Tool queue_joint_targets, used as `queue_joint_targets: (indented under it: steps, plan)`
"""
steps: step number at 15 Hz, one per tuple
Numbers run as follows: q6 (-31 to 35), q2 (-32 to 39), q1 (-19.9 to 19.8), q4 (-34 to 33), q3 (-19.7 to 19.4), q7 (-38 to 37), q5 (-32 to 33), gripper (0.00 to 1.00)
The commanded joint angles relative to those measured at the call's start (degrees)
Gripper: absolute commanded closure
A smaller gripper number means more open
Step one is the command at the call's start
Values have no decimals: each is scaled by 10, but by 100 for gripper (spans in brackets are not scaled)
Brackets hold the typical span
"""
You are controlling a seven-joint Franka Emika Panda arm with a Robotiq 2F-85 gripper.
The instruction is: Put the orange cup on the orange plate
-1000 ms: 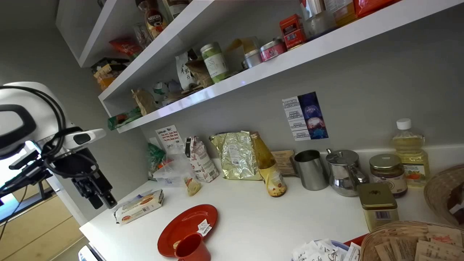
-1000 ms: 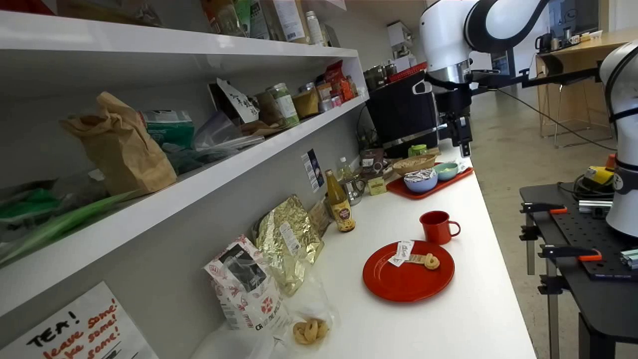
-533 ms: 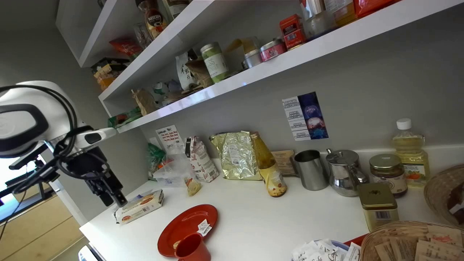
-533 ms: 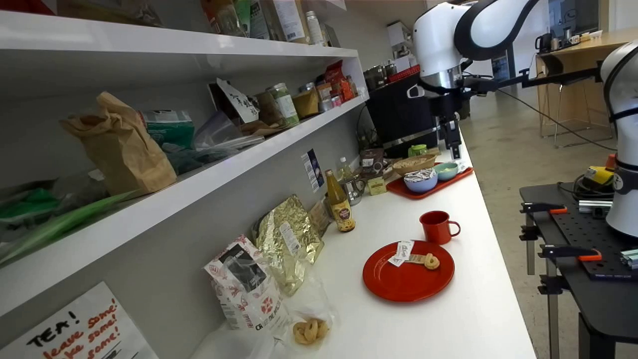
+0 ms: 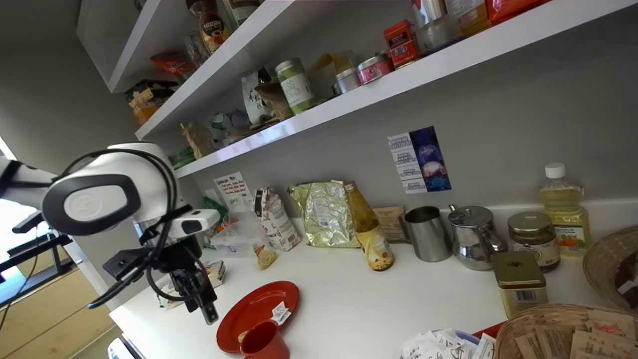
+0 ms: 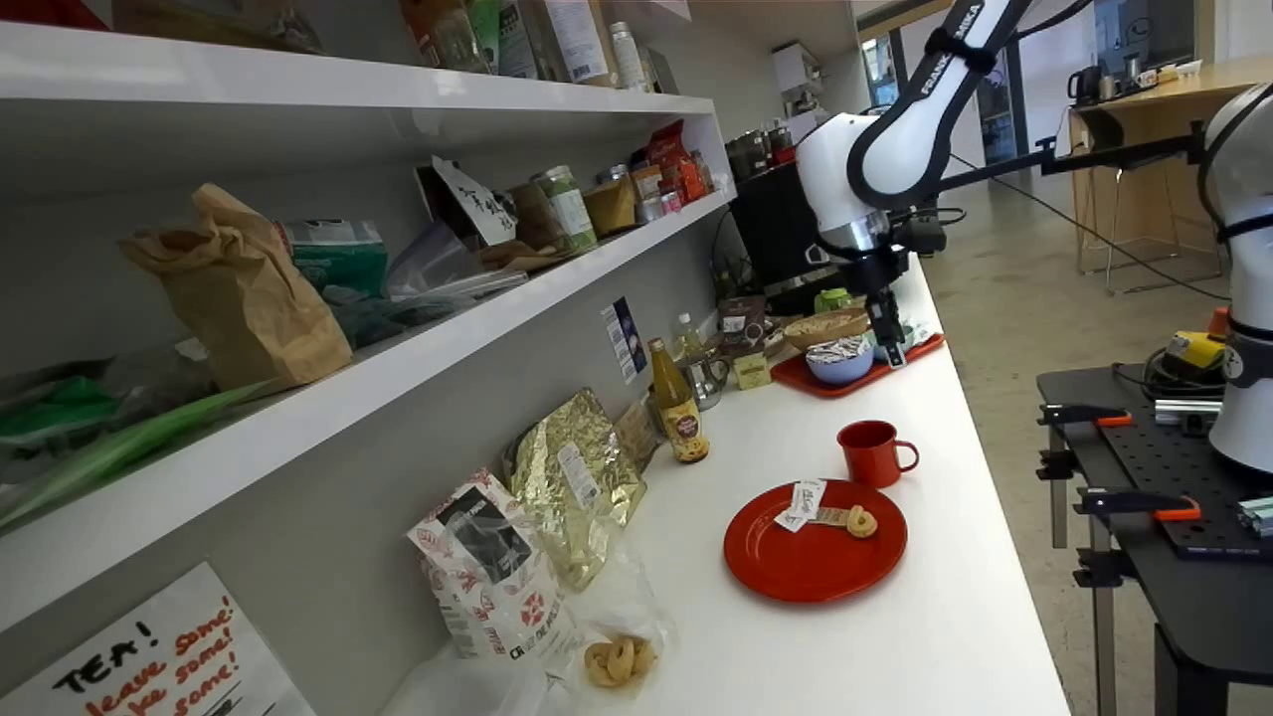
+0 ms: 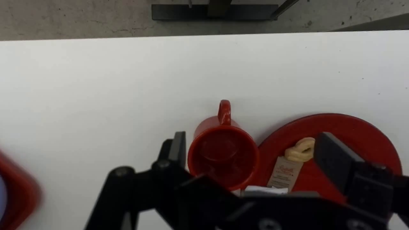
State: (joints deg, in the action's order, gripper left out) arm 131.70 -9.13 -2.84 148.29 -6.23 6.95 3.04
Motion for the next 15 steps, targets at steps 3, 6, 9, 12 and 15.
queue_joint_targets:
  steps: [3, 6, 9, 12, 15]
  plan:
    - [1, 69, -9, -34, 4, 1, -13, 0]
    - [20, 93, -14, -60, 0, -14, -13, 0]
    - [28, 109, -21, -79, -1, -27, -12, 0]
    - [40, 135, -26, -100, 0, -37, -23, 0]
    - [51, 159, -26, -124, 2, -52, -27, 0]
